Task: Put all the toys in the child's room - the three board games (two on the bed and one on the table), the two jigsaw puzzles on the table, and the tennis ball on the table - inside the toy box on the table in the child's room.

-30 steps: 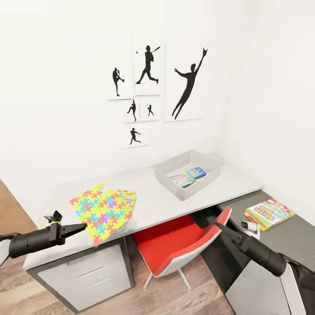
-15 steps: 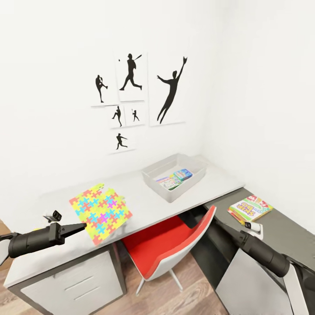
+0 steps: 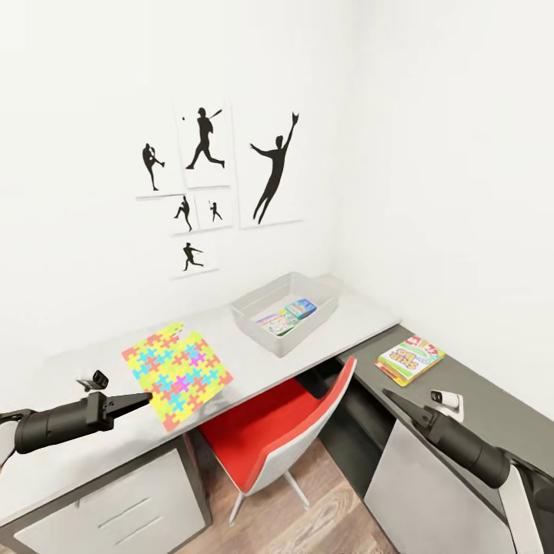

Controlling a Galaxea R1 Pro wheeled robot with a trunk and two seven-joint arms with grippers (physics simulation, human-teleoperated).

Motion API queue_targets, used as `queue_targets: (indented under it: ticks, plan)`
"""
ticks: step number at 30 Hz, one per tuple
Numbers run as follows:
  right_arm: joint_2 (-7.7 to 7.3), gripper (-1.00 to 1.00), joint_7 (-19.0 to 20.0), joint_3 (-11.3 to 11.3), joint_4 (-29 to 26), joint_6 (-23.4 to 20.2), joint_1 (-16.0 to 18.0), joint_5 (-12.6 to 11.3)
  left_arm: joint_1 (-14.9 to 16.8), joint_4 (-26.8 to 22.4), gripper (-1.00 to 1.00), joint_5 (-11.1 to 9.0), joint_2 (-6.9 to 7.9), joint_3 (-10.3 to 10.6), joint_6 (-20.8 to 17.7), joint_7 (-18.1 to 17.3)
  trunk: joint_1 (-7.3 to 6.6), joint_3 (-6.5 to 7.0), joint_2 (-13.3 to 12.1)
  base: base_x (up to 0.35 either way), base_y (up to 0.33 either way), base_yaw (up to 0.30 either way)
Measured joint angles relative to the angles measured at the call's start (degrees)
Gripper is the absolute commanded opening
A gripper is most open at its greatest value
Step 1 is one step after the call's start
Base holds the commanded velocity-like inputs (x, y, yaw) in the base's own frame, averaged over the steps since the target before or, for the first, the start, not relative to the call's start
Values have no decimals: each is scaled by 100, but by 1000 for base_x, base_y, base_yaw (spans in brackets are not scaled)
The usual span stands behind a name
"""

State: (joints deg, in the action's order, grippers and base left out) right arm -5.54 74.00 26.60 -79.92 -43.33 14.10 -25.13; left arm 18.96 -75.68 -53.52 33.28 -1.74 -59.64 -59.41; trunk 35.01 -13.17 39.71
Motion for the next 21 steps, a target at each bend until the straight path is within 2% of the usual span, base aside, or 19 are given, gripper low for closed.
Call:
queue_targets:
  ticks: [6,14,21]
  plan:
    - [4,100,-7,1,3,2,1,4,-2,0,-100,-1,2,-1,0,1,-133,127,-241,-27,29,-71]
    - [48,100,-15,-5,2,22,1,60,-2,0,-100,-3,2,-1,1,1,-309,274,-563,-3,3,-7]
    - [21,100,-55,-3,-10,10,1,47,-2,1,-100,-2,2,9,3,-6,-441,383,-806,0,0,0]
